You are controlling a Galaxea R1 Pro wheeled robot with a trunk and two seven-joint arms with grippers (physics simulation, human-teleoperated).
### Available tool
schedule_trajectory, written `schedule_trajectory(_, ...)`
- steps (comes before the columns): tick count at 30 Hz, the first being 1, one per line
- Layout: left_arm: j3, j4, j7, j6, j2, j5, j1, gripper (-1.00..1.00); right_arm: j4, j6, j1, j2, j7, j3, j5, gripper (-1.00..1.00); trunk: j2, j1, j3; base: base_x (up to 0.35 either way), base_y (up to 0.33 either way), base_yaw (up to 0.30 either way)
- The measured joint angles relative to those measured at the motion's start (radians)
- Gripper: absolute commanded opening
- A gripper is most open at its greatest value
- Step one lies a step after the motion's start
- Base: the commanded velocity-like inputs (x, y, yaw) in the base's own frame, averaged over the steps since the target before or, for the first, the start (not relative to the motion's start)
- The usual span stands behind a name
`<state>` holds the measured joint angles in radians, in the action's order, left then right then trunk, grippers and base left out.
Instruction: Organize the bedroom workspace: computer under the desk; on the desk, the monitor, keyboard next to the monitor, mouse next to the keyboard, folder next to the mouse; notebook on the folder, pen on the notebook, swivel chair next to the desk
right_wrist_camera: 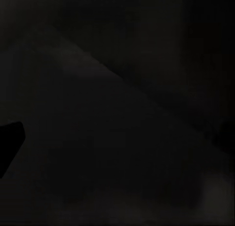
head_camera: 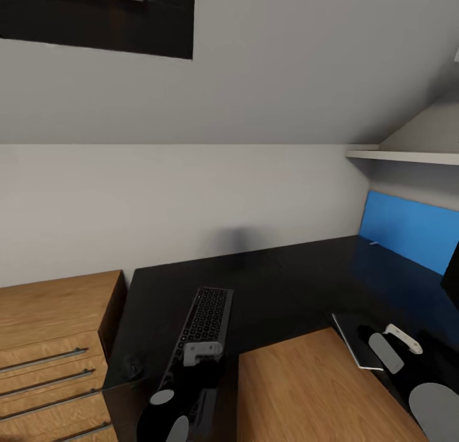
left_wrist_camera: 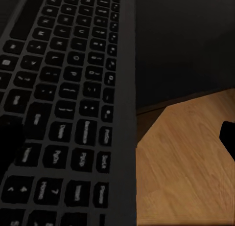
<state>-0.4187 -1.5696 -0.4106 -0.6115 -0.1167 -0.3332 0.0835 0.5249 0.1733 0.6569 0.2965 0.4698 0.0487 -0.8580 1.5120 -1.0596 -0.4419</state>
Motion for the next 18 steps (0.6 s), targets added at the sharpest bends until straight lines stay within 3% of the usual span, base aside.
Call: schedule_trajectory(18, 0.000, 0.001, 0.000, 0.001, 0.000, 0.000, 0.000, 1.00, 0.004, -0.003, 0.000, -0.009, -0.001, 0.003, 0.000, 1.00, 0.000, 0.000, 0.000, -0.013, 0.081, 0.000)
